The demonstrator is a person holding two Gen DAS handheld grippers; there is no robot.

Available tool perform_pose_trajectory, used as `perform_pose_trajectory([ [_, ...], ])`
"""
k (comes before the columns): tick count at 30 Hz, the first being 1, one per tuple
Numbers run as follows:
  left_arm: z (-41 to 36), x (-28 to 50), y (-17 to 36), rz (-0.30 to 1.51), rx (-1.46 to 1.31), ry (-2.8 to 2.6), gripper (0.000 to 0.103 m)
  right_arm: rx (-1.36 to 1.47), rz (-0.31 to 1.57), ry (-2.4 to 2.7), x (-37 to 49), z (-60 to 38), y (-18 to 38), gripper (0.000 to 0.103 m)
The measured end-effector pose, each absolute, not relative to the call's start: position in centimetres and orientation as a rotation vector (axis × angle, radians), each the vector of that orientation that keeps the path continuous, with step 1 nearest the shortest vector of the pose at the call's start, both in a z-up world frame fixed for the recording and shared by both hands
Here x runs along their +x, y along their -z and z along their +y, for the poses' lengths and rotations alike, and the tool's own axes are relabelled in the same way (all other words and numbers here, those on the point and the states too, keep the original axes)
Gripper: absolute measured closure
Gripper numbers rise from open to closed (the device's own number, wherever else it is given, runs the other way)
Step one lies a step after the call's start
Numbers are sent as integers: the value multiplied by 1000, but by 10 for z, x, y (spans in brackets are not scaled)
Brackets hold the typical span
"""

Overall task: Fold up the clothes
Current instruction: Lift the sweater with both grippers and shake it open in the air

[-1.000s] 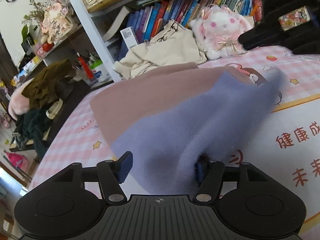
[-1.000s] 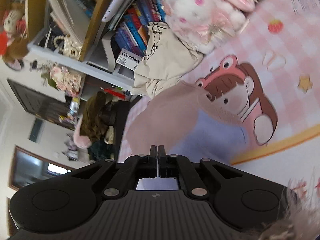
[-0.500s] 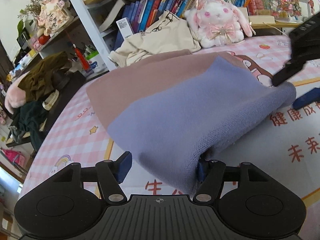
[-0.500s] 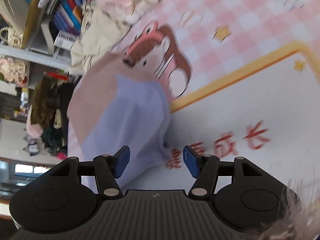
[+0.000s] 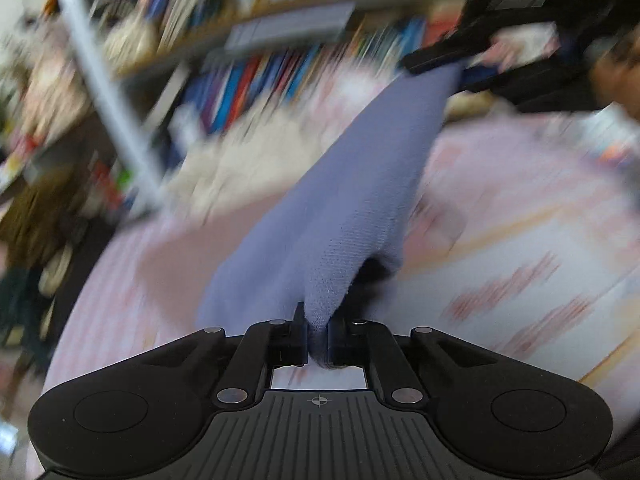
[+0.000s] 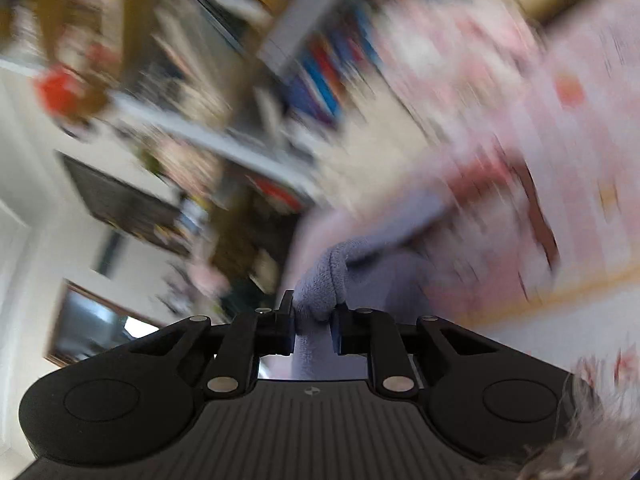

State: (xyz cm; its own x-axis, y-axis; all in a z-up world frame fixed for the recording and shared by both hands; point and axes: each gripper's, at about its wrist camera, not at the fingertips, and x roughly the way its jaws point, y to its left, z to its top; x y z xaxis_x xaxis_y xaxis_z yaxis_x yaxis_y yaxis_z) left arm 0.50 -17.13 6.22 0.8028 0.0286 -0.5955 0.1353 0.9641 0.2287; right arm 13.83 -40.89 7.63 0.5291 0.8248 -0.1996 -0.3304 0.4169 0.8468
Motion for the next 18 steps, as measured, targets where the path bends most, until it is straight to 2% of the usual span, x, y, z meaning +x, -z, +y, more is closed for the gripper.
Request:
perform_pose_trajectory([
  [6, -188, -5, -192, 282, 98, 384, 97, 889, 331, -907, 140, -454, -175, 87],
  [10, -168, -7, -225, 164, -74, 480, 96, 782, 202, -1003, 152, -437, -241, 88],
  [13, -140, 5, -204, 240, -186, 472, 96, 699, 275, -1002, 170, -399, -245, 87],
  [18, -89, 39, -99, 531, -249, 239, 89, 601, 550, -871, 202, -323, -165, 87],
])
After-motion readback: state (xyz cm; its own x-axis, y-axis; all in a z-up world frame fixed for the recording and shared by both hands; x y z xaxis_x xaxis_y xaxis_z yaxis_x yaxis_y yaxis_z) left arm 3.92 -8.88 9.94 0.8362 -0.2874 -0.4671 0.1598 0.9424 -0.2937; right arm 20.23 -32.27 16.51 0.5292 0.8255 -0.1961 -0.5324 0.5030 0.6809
